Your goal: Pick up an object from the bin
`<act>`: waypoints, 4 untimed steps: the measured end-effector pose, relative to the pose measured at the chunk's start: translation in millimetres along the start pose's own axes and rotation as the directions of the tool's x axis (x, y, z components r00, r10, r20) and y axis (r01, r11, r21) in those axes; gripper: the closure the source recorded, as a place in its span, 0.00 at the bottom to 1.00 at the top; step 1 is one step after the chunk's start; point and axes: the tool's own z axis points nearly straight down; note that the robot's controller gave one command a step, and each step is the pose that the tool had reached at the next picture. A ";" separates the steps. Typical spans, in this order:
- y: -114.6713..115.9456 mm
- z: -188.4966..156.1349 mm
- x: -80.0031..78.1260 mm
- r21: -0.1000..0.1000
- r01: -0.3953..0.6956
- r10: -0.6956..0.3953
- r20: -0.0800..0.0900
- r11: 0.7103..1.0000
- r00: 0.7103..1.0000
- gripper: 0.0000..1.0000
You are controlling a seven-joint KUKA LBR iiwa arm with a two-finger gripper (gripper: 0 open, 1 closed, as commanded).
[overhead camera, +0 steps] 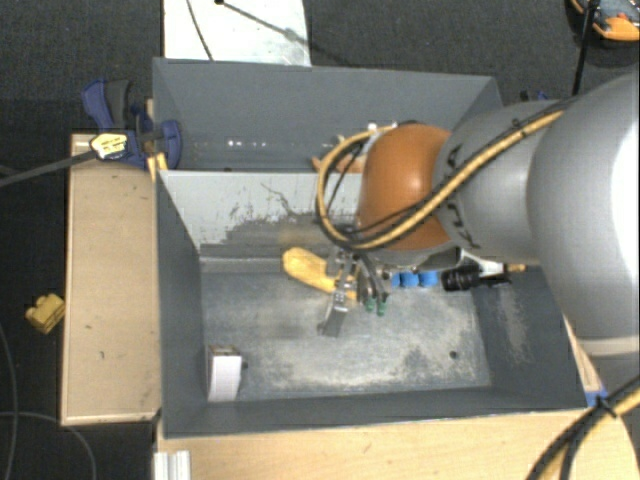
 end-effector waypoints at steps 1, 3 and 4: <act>-10.0 22.3 -25.7 -0.003 0.196 -0.196 -0.008 0.981 0.981 0.00; 8.2 39.3 -32.7 -0.001 0.265 -0.265 -0.003 0.964 0.964 0.00; 13.2 51.9 -26.3 -0.002 0.303 -0.303 -0.009 0.953 0.953 1.00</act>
Offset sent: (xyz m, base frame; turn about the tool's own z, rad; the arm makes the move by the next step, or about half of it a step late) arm 0.0317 -0.0057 -0.0104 -0.0916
